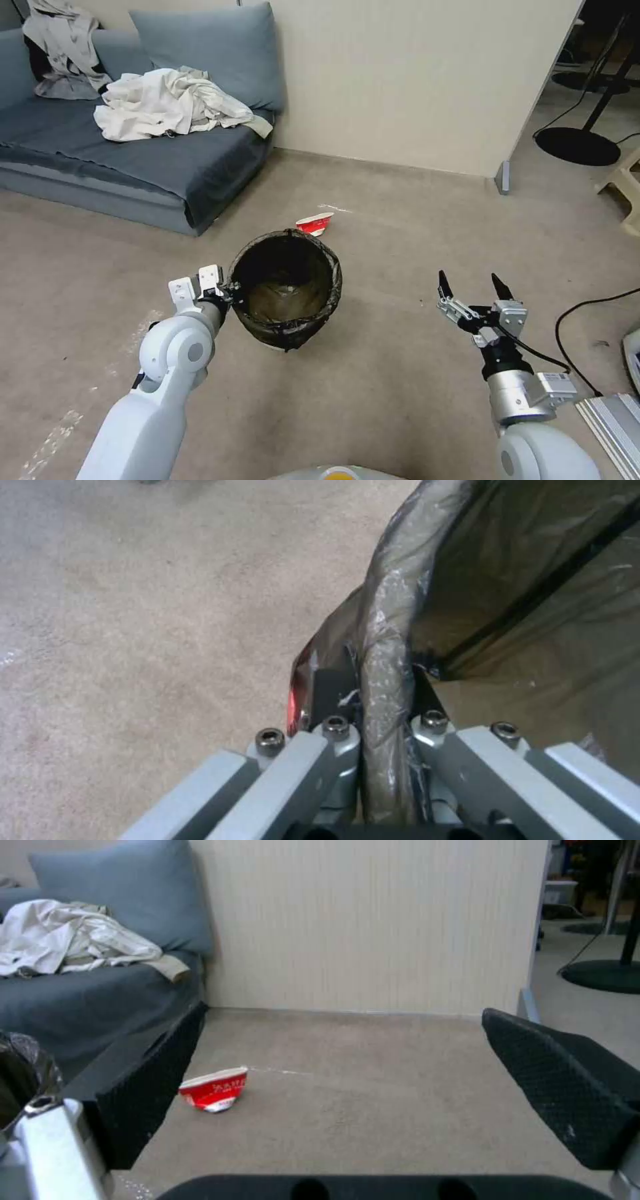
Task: Pick up the trash can from the floor.
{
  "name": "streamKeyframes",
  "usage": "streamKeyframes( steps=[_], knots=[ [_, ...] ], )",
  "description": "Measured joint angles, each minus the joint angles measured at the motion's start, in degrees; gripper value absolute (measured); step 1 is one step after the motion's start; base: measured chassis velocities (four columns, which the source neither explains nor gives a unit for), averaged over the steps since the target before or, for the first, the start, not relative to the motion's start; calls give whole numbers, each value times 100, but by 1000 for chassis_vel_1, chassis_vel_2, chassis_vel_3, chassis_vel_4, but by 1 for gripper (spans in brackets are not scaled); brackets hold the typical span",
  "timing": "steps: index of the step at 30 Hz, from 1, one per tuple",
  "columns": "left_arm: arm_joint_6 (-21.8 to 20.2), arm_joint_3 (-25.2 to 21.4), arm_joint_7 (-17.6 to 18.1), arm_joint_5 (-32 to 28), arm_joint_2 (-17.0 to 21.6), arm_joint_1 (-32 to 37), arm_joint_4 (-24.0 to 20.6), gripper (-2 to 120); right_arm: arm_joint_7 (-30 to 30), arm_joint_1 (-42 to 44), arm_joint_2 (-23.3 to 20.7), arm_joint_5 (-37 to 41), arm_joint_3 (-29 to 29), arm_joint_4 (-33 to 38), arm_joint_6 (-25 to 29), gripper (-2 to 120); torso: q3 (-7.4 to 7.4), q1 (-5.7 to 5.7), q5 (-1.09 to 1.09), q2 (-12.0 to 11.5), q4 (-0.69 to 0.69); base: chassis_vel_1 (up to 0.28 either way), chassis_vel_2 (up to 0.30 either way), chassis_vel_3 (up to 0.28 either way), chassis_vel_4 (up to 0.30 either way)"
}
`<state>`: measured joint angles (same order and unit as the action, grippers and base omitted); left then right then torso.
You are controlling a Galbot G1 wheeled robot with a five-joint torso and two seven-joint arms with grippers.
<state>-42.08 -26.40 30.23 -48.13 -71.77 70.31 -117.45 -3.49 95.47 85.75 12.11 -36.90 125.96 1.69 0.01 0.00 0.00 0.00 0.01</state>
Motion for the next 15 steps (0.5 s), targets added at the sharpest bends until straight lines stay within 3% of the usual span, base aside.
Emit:
streamKeyframes(
  steps=[15],
  knots=[
    [1,123,-12,-6,1,-8,-5,1,12,-7,-23,0,-7,-26,-9,100,0,0,0,0,0,0,0,0,0]
  ],
)
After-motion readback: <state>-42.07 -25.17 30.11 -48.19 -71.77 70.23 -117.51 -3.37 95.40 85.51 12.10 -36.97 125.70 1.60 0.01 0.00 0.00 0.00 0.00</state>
